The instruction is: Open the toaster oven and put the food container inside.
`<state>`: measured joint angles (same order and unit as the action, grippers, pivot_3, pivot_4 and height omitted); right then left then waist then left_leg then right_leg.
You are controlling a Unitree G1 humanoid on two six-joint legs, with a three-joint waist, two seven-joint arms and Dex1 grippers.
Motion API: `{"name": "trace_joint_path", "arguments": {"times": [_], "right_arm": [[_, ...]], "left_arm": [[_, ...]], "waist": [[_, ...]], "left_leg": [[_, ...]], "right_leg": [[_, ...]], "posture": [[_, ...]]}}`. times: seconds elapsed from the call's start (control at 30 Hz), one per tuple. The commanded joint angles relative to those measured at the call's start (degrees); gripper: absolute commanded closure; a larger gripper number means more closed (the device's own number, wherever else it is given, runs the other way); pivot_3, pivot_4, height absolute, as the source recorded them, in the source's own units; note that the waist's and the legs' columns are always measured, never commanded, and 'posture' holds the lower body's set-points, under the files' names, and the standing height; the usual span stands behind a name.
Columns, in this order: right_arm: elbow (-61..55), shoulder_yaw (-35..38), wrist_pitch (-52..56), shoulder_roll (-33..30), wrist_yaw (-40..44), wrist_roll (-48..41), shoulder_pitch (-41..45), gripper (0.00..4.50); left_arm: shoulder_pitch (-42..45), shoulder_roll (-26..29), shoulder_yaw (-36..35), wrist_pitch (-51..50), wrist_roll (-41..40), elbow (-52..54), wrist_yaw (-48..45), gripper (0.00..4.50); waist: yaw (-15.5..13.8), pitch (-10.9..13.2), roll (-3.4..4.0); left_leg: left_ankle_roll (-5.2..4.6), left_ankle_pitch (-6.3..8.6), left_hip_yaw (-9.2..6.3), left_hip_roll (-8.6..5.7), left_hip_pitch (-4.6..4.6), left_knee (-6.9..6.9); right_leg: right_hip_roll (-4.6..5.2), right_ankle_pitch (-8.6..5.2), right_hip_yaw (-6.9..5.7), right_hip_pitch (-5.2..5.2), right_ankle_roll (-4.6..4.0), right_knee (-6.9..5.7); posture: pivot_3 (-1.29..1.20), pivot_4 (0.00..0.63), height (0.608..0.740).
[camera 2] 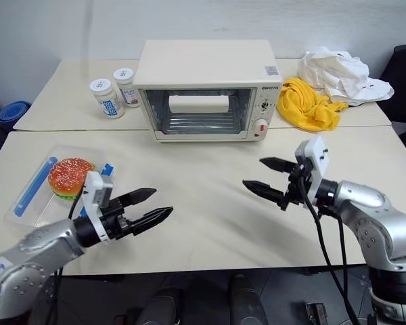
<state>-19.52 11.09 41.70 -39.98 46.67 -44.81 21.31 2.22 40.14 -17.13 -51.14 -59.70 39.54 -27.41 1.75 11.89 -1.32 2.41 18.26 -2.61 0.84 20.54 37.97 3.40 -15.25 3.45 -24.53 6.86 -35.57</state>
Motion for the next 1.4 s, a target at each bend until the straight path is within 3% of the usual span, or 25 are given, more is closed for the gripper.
{"name": "trace_joint_path", "arguments": {"times": [0.03, 0.17, 0.4, 0.5, 0.73, 1.0, 1.13, 1.23, 1.4], "right_arm": [[2.35, -1.89, -0.14, 2.46, 0.11, -0.95, 5.24, 0.03], [11.57, -4.92, -2.95, 7.5, -2.23, 3.52, 14.66, 0.03], [24.24, -5.68, -6.55, 12.47, -3.2, 8.31, 24.54, 0.03], [26.7, -6.72, -7.92, 13.95, -2.3, 10.12, 26.35, 0.03], [29.56, -7.57, -8.81, 16.62, -0.04, 11.73, 29.34, 0.03], [23.19, -8.48, -8.9, 17.65, 4.62, 9.79, 24.1, 0.03], [17.58, -9.67, -8.02, 16.98, 5.91, 9.52, 19.69, 0.03], [14.07, -10.59, -7.53, 16.33, 6.21, 9.92, 16.49, 0.0], [9.97, -10.82, -6.6, 15.61, 5.55, 9.49, 13.2, 0.0]], "left_arm": [[2.67, 5.79, -4.97, -0.92, -6.99, 0.77, -4.64, 0.0], [8.49, 12.33, -8.21, -0.91, -7.81, -5.48, -7.92, 0.0], [16.42, 18.72, -8.61, 0.2, -6.21, -11.16, -12.99, 0.0], [18.71, 18.85, -7.31, 0.88, -4.76, -12.0, -12.84, 0.0], [22.53, 18.1, -5.9, 1.29, -3.77, -12.55, -12.17, 0.0], [24.55, 16.34, -3.52, 3.0, 1.24, -15.45, -11.24, 0.0], [30.17, 14.01, 0.26, 5.16, 6.53, -21.54, -10.04, 0.0], [34.98, 11.7, 3.96, 9.07, 13.49, -27.67, -9.44, 0.61], [42.13, 8.3, 10.67, 14.11, 22.27, -35.66, -12.01, 2.16]], "waist": [[0.02, 0.0, -0.01], [0.06, 0.04, 0.04], [0.01, 0.06, 0.07], [0.02, 0.06, 0.06], [0.47, 0.08, 0.1], [0.55, 0.08, 0.1], [0.74, 0.08, 0.1], [0.92, 0.08, 0.1], [1.39, 0.09, 0.1]], "left_leg": [[0.01, 0.01, 0.0, 0.0, -0.02, -0.01], [0.01, 0.01, 0.01, -0.01, -0.01, -0.04], [0.03, 0.03, 0.02, -0.01, 0.25, -0.19], [0.07, 0.0, 0.05, -0.02, 0.77, -0.18], [0.1, -0.01, 0.12, 0.0, 0.79, -0.22], [0.11, -0.03, 0.11, 0.0, 0.74, -0.19], [0.12, -0.03, 0.1, 0.0, 0.73, -0.18], [0.14, -0.05, 0.09, -0.01, 0.72, -0.11], [0.14, -0.05, 0.09, 0.0, 0.74, -0.13]], "right_leg": [[0.0, -0.01, 0.0, 0.0, -0.02, -0.02], [0.0, -0.02, 0.0, -0.01, -0.03, 0.02], [0.02, -0.04, -0.03, -0.33, -0.06, 0.08], [0.07, 0.0, -0.03, -0.86, 0.03, -0.1], [0.06, 0.01, -0.02, -0.95, 0.03, -0.1], [0.06, 0.01, -0.01, -0.95, 0.03, -0.15], [0.05, 0.01, -0.02, -0.95, 0.03, -0.21], [0.04, 0.01, -0.02, -0.95, 0.03, -0.27], [0.02, 0.01, -0.02, -0.97, 0.03, -0.37]], "posture": [[0.0, 0.15, 0.74], [0.0, 0.15, 0.74], [0.0, 0.15, 0.74], [0.0, 0.15, 0.74], [0.0, 0.15, 0.74], [0.0, 0.15, 0.74], [0.0, 0.15, 0.74], [0.0, 0.15, 0.74], [0.0, 0.15, 0.74]]}}
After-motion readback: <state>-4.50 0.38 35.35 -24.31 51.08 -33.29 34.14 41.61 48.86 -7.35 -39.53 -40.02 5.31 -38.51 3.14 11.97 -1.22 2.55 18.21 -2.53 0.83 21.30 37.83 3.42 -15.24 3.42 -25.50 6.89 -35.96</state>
